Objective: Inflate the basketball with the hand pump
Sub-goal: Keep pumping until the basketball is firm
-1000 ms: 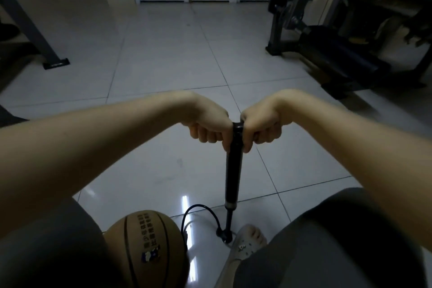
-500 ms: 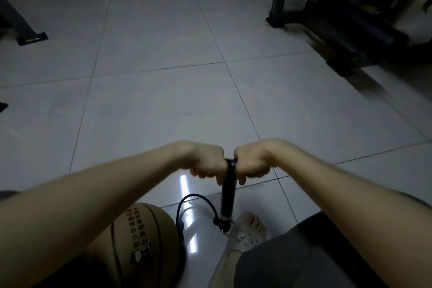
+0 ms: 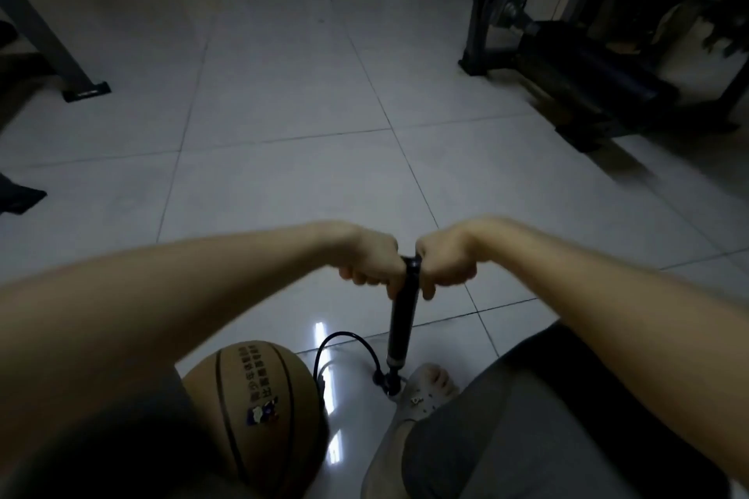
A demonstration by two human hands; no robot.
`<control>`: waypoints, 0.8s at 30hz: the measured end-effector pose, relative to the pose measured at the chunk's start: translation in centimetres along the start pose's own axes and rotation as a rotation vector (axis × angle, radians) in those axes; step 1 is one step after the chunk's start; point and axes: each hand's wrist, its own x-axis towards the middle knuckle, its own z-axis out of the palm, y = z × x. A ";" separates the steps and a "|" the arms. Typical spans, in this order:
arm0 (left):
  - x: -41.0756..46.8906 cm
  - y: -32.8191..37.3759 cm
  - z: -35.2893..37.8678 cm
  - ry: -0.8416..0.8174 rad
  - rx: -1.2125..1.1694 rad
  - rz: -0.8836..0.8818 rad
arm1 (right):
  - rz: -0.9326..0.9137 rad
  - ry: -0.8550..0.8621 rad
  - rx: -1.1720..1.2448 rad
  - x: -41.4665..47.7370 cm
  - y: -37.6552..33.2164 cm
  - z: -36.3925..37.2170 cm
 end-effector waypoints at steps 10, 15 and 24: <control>-2.4 0.9 -5.1 -0.086 -0.034 0.030 | 0.024 0.027 0.044 -3.4 -1.6 -4.0; 2.3 -1.2 -2.3 -0.085 -0.097 0.040 | 0.024 0.010 0.057 1.8 -0.1 -1.8; 6.7 -4.5 4.3 -0.025 -0.139 0.007 | -0.011 -0.056 -0.051 8.7 0.8 3.5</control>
